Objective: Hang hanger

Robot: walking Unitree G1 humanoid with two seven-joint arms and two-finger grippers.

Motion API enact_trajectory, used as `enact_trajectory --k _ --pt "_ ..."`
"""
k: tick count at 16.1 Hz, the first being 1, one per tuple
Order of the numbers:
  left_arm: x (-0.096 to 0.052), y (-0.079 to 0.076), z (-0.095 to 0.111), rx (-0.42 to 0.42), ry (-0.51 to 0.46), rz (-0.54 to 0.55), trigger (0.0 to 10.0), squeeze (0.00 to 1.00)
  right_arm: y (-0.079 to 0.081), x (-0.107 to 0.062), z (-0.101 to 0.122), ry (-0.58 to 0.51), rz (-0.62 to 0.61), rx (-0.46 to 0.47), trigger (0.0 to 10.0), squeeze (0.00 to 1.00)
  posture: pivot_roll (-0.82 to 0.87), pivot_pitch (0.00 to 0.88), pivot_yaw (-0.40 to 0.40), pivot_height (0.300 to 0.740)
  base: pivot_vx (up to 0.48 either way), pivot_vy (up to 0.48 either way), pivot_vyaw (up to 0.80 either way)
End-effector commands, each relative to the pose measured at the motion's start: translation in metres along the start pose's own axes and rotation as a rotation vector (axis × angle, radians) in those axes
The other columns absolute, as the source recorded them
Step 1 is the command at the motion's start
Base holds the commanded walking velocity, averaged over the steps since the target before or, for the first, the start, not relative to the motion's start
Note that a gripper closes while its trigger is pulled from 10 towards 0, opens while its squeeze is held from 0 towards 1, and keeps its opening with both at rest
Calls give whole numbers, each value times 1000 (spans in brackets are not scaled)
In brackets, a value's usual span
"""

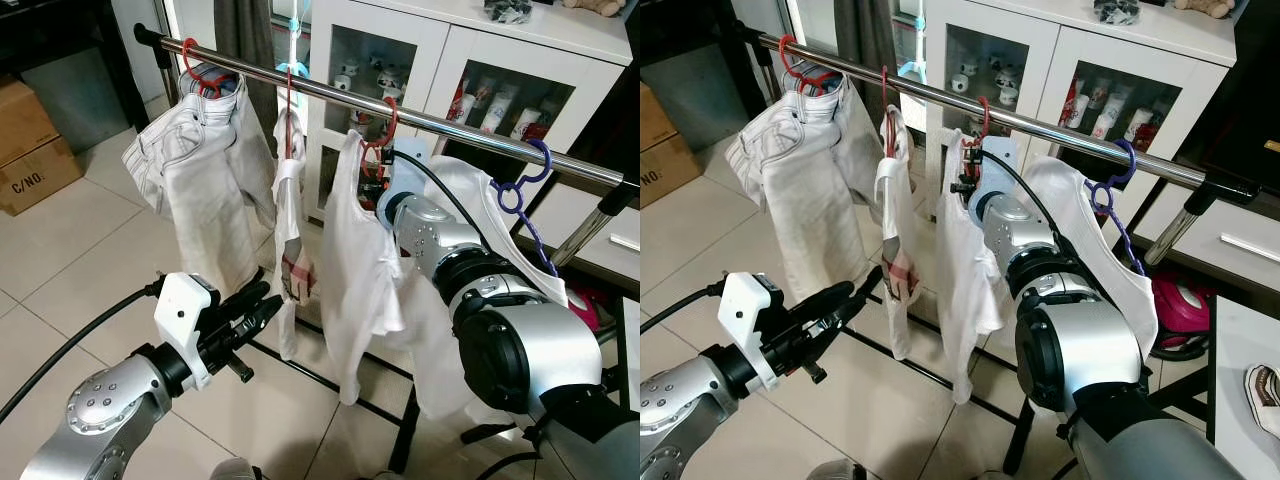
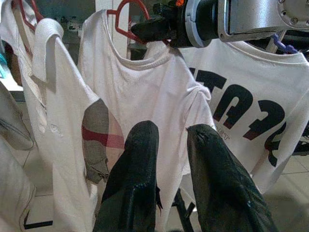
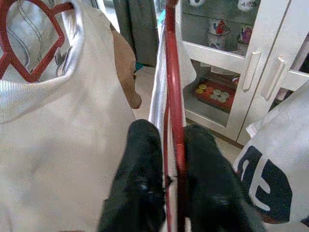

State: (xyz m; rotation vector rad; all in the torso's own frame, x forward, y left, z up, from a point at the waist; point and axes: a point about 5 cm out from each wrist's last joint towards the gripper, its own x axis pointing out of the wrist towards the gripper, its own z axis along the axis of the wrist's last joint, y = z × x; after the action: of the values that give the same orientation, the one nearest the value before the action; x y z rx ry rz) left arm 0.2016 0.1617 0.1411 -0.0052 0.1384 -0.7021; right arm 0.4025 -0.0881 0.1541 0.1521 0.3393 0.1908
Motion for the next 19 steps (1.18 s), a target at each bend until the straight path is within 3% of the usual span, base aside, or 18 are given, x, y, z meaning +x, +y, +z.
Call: enact_trajectory --k 1,10,14,19 --pt "0 1 4 12 -4 2 10000 0 -1 0 6 -20 -9 -1 0 0 85 72 -39 740 0 0 0" --pt "7 8 7 27 -11 3 10000 0 0 0 12 -49 -11 14 0 0 93 28 -31 740 0 0 0" --pt "19 18 6 42 1 66 10000 0 -16 -4 31 -191 -9 43 0 0 88 0 -31 740 0 0 0" --pt "25 21 5 46 -5 72 10000 0 -21 -6 32 -200 16 -1 0 0 73 0 -26 740 0 0 0"
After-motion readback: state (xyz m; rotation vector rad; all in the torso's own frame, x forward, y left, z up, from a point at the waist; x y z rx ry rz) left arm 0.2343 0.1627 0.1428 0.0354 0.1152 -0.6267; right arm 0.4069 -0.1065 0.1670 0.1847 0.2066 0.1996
